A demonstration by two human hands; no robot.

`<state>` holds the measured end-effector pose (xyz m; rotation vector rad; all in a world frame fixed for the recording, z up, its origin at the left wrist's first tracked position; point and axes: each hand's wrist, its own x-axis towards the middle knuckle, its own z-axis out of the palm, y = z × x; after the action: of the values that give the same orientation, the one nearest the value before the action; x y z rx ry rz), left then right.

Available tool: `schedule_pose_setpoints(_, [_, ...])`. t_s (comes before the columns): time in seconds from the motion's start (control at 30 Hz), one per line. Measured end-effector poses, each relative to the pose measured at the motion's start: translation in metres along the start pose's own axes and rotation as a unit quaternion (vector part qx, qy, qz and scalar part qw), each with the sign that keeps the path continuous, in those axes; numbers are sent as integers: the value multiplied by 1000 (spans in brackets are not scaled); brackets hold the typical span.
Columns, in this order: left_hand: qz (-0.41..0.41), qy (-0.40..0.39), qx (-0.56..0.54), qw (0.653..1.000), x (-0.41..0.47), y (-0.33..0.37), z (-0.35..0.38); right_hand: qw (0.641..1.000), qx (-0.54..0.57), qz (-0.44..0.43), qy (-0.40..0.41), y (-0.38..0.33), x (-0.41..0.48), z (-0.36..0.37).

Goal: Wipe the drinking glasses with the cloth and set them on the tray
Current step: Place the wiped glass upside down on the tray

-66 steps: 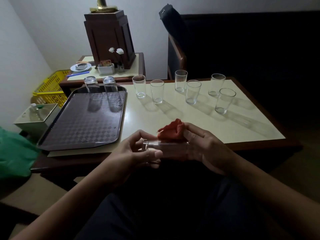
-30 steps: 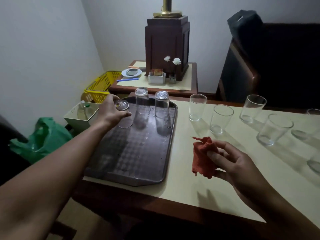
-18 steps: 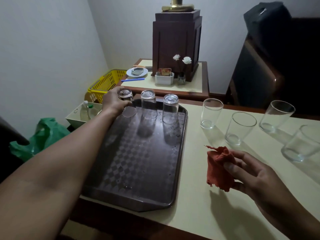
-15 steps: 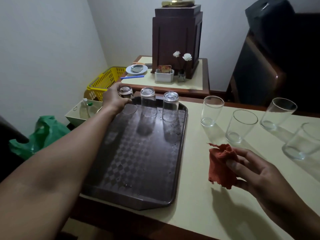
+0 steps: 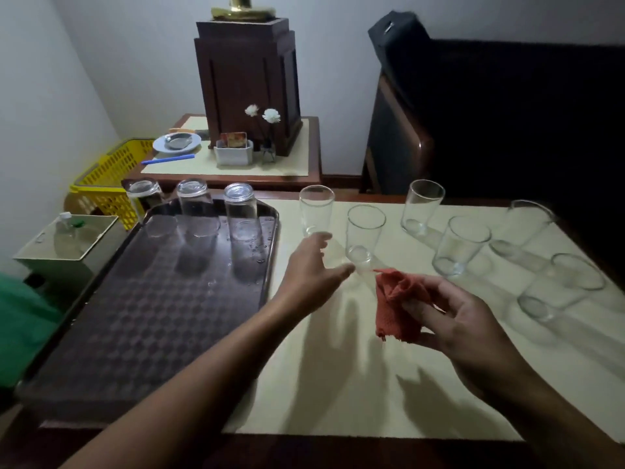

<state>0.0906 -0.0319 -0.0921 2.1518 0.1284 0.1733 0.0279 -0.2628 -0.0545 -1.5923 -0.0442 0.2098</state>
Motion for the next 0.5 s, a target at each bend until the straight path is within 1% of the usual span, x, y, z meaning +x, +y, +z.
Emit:
schedule_pose_setpoints(0.07, [-52, -23, -12, 998, 12, 2, 32, 1000, -16, -9, 0, -8, -11, -21])
schedule_pose_setpoints(0.17, [-74, 12, -26, 997, 37, 8, 61, 999, -44, -11, 6, -20, -29, -54])
schedule_pose_setpoints(0.27, [-65, 57, -19, 996, 51, 19, 81, 998, -54, -11, 27, -25, -44, -80])
schedule_pose_setpoints(0.37, [-49, 95, -22, 994, 46, 28, 91, 998, -44, -15, 35, -23, -55, -97])
schedule_pose_setpoints(0.43, [-13, 81, -23, 996, 31, 36, 92, 998, -29, -9, 48, -21, -59, -104])
schedule_pose_setpoints(0.5, [35, 45, -32, 998, 5, 48, 87, 998, -8, 0, 68, -20, -59, -109])
